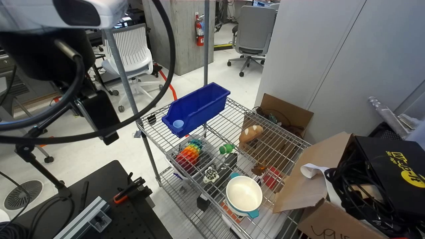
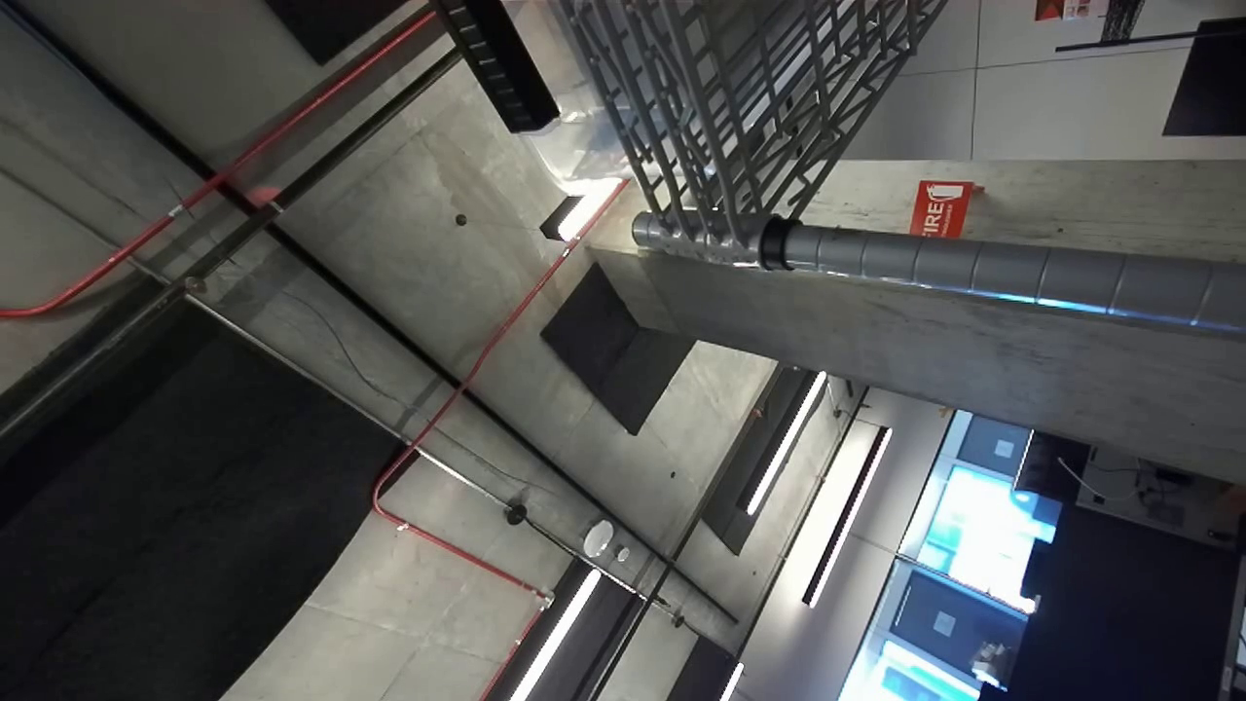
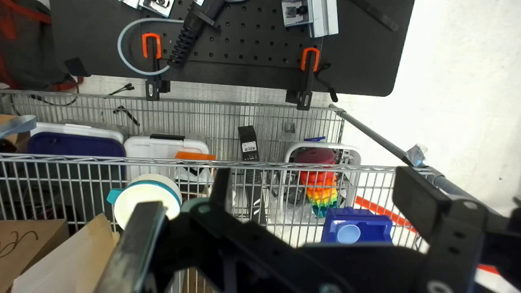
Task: Pick the object and move it slightly up on the shelf
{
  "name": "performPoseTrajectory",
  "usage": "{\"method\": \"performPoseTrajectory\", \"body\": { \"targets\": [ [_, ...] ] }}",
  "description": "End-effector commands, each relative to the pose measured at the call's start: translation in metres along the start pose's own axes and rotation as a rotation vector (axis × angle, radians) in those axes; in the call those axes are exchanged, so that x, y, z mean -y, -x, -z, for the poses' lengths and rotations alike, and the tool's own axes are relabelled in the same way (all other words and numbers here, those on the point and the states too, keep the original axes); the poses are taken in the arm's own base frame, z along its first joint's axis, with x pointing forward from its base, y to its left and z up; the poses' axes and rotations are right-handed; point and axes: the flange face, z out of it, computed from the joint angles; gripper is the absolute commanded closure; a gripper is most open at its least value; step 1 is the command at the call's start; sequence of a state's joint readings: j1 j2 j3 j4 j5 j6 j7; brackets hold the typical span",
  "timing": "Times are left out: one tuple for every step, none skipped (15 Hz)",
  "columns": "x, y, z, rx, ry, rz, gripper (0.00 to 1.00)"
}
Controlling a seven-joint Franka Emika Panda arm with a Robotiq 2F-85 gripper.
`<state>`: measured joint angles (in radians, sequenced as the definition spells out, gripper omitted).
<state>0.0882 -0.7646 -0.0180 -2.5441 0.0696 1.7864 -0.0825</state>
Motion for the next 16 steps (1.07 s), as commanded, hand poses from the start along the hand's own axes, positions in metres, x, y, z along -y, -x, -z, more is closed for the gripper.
{"method": "performPoseTrajectory", "body": {
  "targets": [
    [0.000,0.000,0.001,0.001,0.000,0.000,0.00],
    [0.000,0.000,0.001,0.001,0.000,0.000,0.00],
    [0.002,-0.005,-0.001,0.005,-0.008,-0.017,0.00],
    [0.006,-0.017,-0.004,0.017,0.003,-0.056,0.00],
    [0.009,-0.024,-0.007,0.027,0.007,-0.083,0.00],
    [0.013,-0.038,-0.013,0.039,0.018,-0.111,0.00],
    [0.015,-0.047,-0.017,0.052,0.030,-0.148,0.00],
    [0.016,-0.063,-0.023,0.045,0.031,-0.164,0.00],
    [0.018,-0.075,-0.028,0.044,0.038,-0.183,0.00],
    [0.016,-0.094,-0.038,0.037,0.036,-0.197,0.00],
    [0.016,-0.109,-0.045,0.034,0.033,-0.213,0.00],
    [0.012,-0.127,-0.057,0.027,0.020,-0.236,0.00],
    [0.008,-0.142,-0.066,0.026,0.019,-0.254,0.00],
    [0.001,-0.158,-0.083,0.017,0.029,-0.262,0.00],
    [-0.003,-0.171,-0.094,0.003,0.032,-0.271,0.00],
    [-0.011,-0.185,-0.114,-0.003,0.035,-0.268,0.00]
  ]
}}
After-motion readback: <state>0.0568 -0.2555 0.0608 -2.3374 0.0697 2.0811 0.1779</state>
